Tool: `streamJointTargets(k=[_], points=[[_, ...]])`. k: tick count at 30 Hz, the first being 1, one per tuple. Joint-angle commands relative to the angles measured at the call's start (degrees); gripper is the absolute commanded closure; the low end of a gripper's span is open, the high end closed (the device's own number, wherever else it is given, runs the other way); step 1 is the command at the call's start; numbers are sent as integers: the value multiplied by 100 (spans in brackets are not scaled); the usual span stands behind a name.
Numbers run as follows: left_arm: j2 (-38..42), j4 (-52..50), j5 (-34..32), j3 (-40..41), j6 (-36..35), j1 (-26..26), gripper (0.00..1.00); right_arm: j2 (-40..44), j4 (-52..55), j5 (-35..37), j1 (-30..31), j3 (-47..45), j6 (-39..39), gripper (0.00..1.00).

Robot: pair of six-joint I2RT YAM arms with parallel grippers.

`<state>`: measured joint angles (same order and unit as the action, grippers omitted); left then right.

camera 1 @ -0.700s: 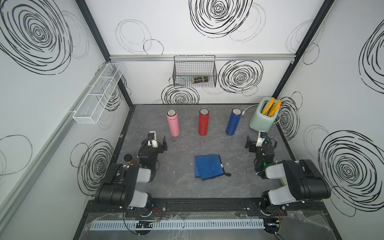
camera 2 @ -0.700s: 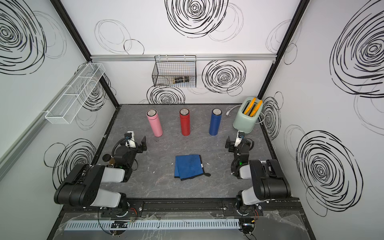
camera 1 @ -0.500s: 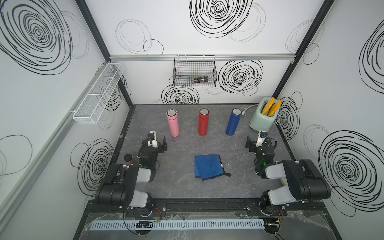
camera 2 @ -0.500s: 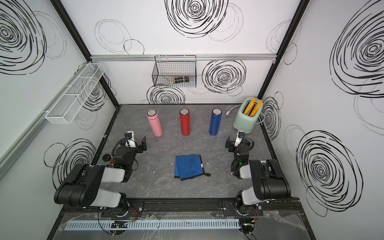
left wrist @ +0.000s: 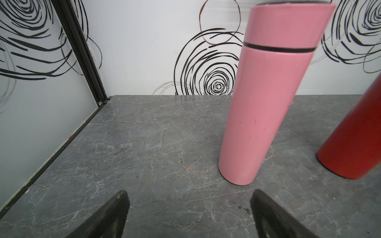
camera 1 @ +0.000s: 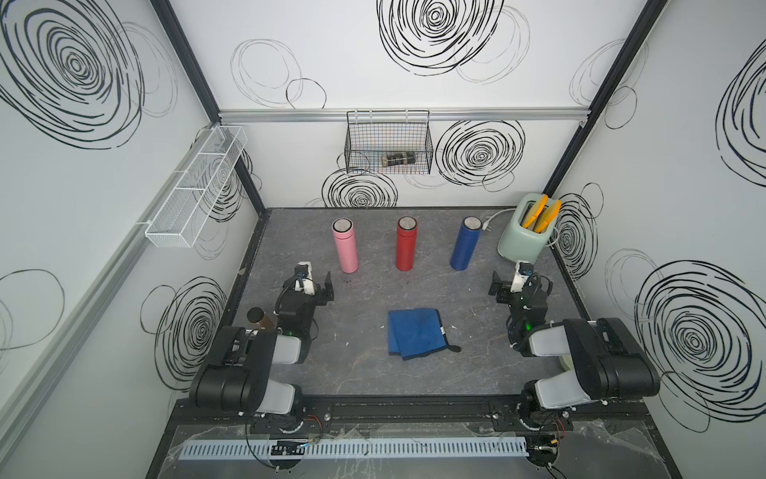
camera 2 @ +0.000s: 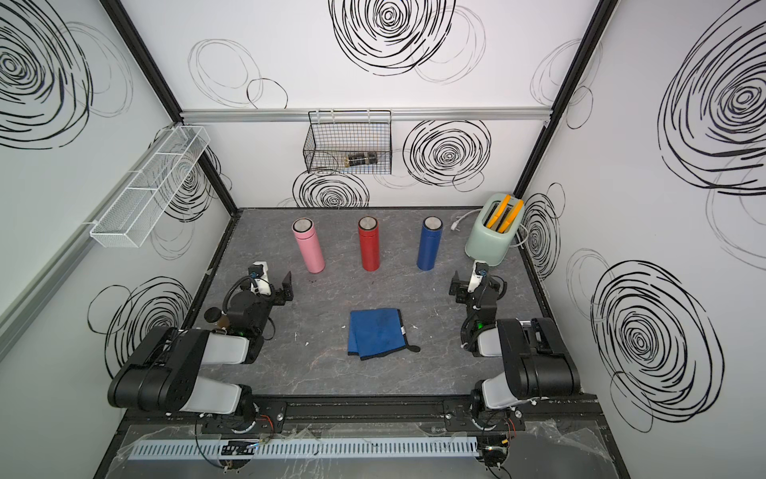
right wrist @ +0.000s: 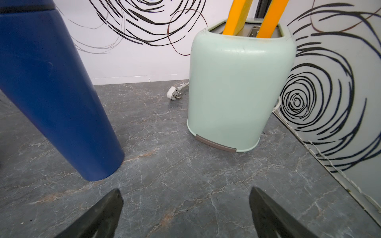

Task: Wipe the surface of the thermos
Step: Pick up the cleaning item at the center of the board.

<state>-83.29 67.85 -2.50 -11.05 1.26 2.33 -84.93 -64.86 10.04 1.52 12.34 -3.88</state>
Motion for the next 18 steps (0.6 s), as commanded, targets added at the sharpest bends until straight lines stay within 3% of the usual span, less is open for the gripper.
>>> streamJointTargets(k=[1, 5, 9, 15, 18], points=[[-48, 445, 181, -134, -49, -66, 4, -42, -271, -5, -2, 84, -34, 2], [127, 188, 46, -204, 37, -83, 4, -6, -325, 43, -33, 53, -76, 2], [602, -837, -23, -530, 73, -94, 4, 172, -110, 43, -83, 69, -166, 2], [1201, -1767, -622, -958, 235, 119, 4, 395, -106, 5, -31, 26, 49, 2], [1431, -2287, -638, -1335, 365, 194, 4, 783, 868, 198, -20, 366, -98, 2]])
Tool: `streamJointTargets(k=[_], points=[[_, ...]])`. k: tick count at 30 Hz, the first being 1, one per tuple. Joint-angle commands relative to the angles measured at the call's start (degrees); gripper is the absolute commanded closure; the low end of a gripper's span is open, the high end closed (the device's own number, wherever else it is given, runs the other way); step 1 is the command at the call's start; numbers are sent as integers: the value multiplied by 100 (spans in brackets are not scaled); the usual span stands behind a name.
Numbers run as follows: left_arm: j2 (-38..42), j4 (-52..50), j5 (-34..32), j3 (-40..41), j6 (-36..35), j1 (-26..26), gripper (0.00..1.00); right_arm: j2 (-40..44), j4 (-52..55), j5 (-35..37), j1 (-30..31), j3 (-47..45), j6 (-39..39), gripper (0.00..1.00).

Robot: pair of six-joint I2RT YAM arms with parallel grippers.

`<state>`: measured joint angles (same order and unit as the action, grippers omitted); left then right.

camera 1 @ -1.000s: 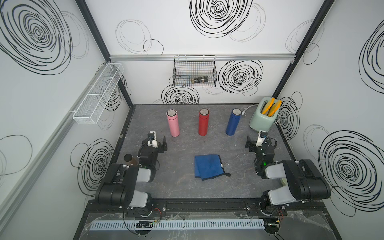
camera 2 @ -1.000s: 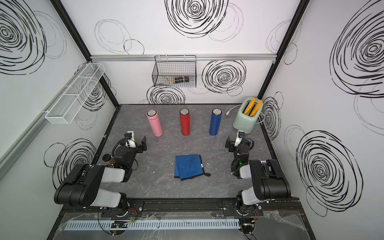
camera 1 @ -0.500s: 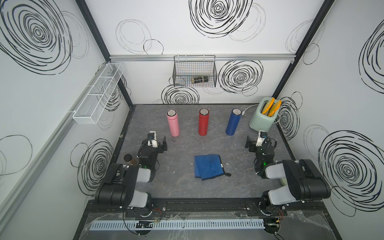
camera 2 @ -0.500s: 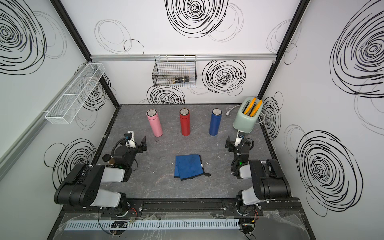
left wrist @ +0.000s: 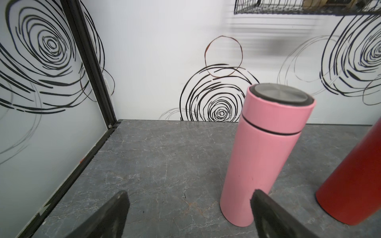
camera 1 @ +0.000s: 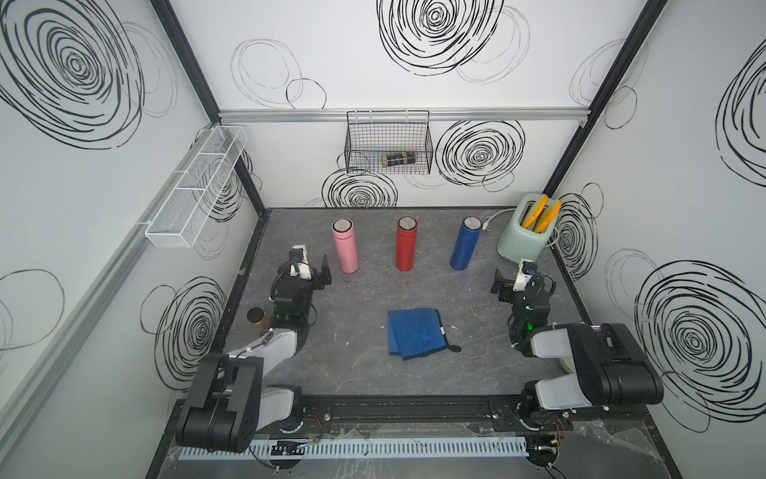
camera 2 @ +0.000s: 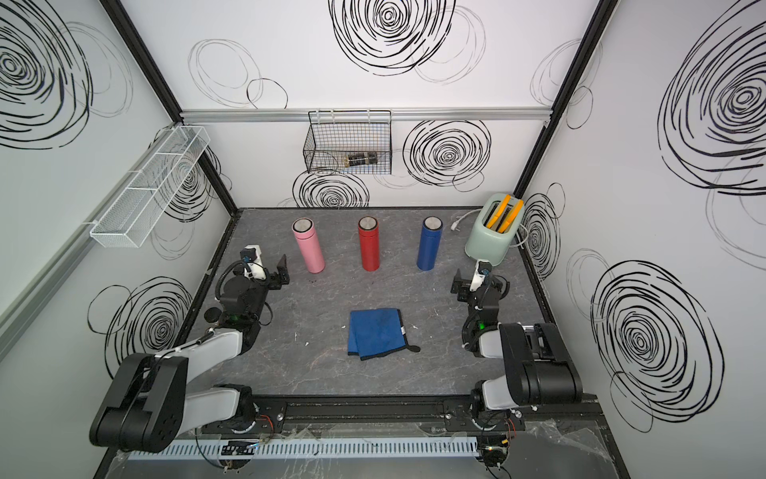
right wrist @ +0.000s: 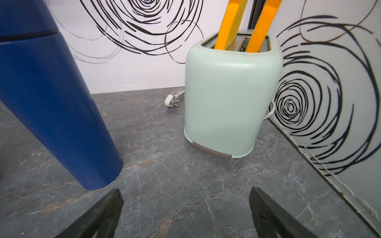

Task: Wipe the surface of the thermos
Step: Pick up the cleaning item at the center of the board.

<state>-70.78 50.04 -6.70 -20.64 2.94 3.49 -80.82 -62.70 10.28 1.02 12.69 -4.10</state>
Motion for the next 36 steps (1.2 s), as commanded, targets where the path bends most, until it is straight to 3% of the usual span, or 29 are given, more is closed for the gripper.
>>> streamJointTargets(k=[1, 7, 12, 16, 21, 26, 36], points=[[223, -718, -267, -524, 219, 122, 4, 465, 962, 224, 35, 451, -143, 2], [518, -1986, -637, -1446, 284, 501, 4, 1126, 1702, 750, 362, 1025, 484, 2], [615, -3016, -458, -2452, 271, 735, 4, 1402, 3099, 840, 515, 2021, 175, 2], [312, -3957, -195, -3491, 80, 956, 4, 1345, 3800, 1130, 938, 2540, 251, 2], [-429, -5212, -49, -5157, -95, 963, 4, 1362, 4461, 881, 1300, 2950, 99, 2], [-1195, -6371, 197, -6477, -215, 969, 4, 1454, 5370, 608, 2068, 3509, -104, 2], [-2200, -7494, 632, -7282, -245, 985, 4, 840, 7101, 535, 3862, 4537, -223, 2]])
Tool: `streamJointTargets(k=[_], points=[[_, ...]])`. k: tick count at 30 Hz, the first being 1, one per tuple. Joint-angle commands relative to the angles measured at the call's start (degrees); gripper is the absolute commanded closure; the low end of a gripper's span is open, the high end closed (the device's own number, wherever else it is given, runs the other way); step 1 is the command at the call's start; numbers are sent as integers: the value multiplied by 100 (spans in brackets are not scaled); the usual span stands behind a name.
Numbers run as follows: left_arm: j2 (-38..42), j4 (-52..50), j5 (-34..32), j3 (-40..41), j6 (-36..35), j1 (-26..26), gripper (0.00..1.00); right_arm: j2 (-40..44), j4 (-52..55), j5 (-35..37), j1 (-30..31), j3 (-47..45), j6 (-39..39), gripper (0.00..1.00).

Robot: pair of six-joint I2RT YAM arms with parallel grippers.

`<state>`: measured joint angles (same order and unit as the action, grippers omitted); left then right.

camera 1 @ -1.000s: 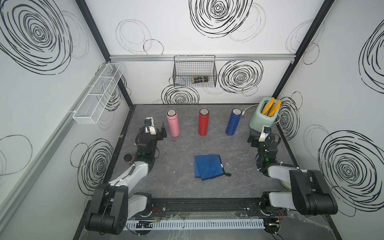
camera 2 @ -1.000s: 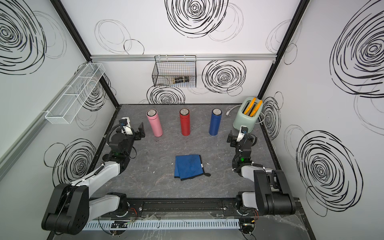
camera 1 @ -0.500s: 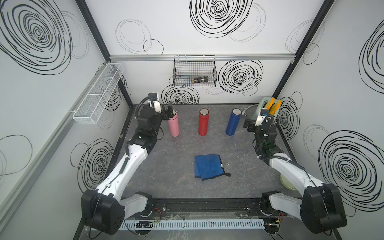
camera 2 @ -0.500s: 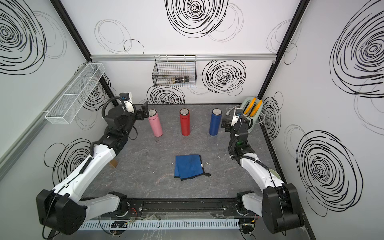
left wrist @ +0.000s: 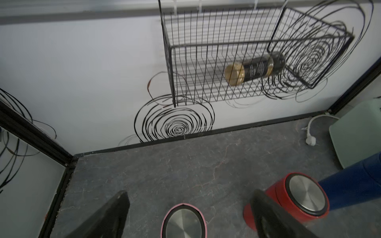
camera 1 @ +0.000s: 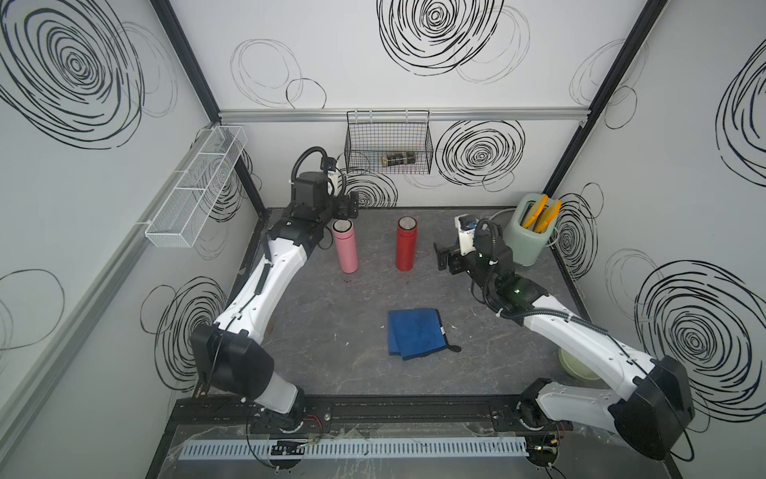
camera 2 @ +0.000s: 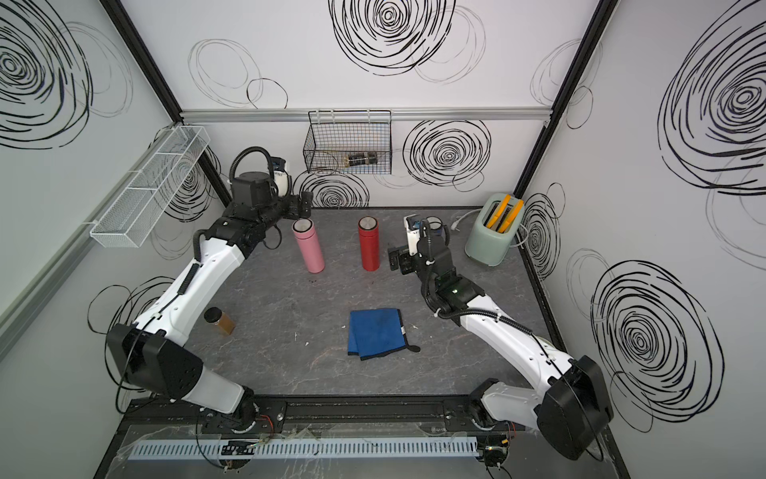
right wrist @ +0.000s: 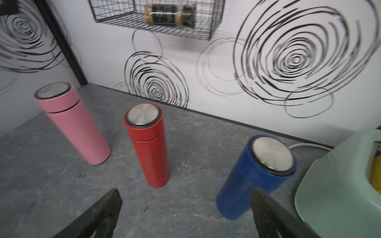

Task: Wipe the surface of the thermos
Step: Pick up the cleaning item at the center of the board.

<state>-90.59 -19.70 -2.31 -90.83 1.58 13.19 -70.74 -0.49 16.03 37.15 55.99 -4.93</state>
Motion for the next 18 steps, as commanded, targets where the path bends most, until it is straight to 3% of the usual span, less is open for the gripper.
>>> streamJointTargets(k=[1, 12, 18], points=[[-334, -659, 164, -362, -136, 17, 4, -217, 1022, -71, 367, 242, -188, 2], [-1145, -1558, 211, -1180, -211, -23, 0, -92, 1561, -468, 1180, -527, -1010, 8], [-1373, -2044, 445, -1476, -295, -36, 7, -105, 1887, -390, 1399, -721, -1315, 9]])
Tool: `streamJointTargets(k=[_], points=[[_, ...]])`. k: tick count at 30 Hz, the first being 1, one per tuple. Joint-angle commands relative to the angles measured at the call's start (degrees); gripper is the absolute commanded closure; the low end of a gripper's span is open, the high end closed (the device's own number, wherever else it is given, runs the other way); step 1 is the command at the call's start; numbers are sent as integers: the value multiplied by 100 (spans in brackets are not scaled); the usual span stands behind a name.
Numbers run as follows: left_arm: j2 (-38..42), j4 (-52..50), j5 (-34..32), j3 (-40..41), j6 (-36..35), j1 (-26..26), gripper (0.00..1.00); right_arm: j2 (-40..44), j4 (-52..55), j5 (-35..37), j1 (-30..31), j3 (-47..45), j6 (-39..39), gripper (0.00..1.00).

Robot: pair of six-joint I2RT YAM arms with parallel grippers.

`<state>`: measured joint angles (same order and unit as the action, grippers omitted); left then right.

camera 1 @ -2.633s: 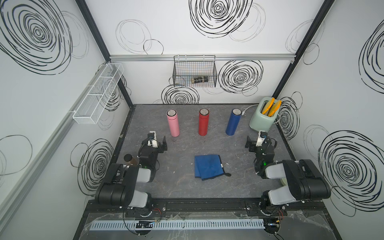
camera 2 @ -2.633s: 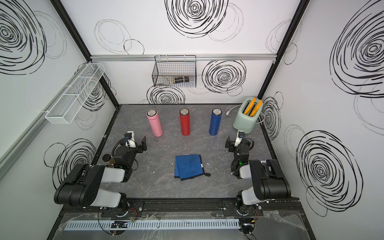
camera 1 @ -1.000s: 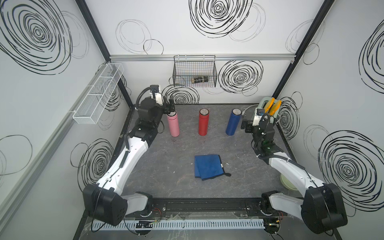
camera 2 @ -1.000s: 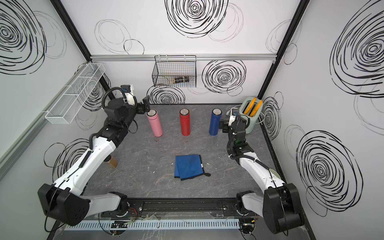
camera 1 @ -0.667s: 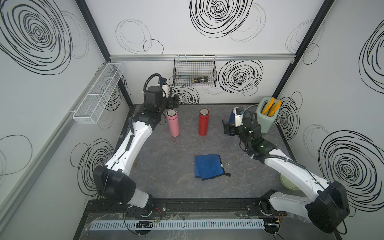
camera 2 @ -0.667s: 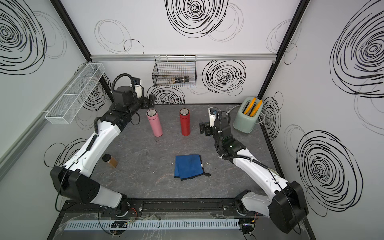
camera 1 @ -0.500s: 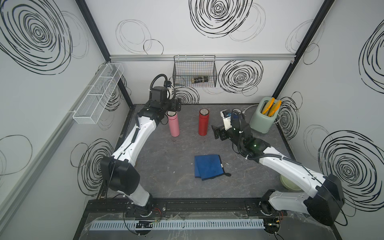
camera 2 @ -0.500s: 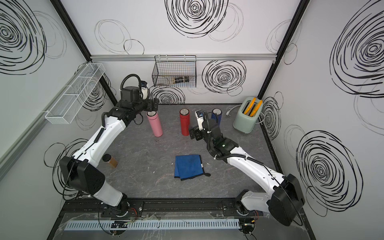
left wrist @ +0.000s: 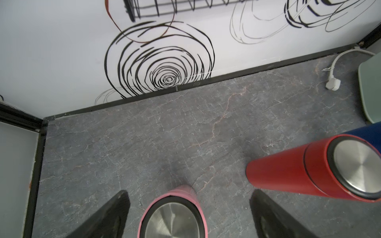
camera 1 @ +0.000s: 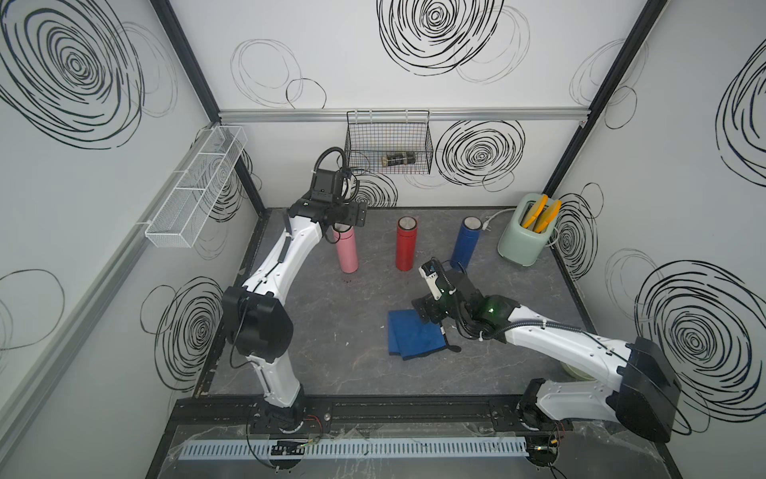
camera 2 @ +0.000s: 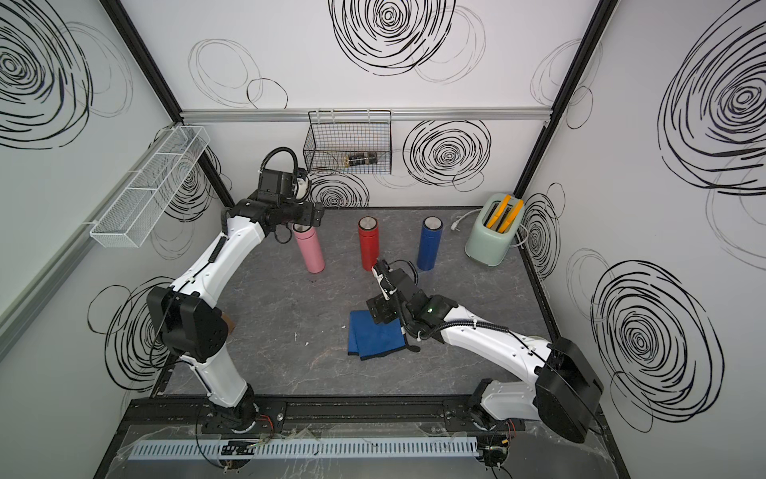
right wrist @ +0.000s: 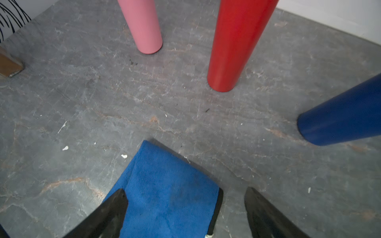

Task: Wipe the surface of the thermos
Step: Pick up the cleaning item at the center of the board.

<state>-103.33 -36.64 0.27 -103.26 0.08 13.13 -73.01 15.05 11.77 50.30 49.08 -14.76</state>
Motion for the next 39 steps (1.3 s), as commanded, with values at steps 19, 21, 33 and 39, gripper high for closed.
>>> streamJointTargets(k=[19, 21, 33, 39], points=[[-451, -1090, -263, -396, -289, 5, 12, -229, 634, -87, 303, -288, -655, 11], [-475, -1081, -228, -396, -293, 6, 12, -298, 644, -127, 328, -346, -676, 11], [-308, -896, -179, -283, -307, 41, 14, -931, 458, -286, 486, -574, -914, 14], [-110, -716, -239, -174, -331, 57, 10, -1023, 405, -297, 525, -592, -932, 14]])
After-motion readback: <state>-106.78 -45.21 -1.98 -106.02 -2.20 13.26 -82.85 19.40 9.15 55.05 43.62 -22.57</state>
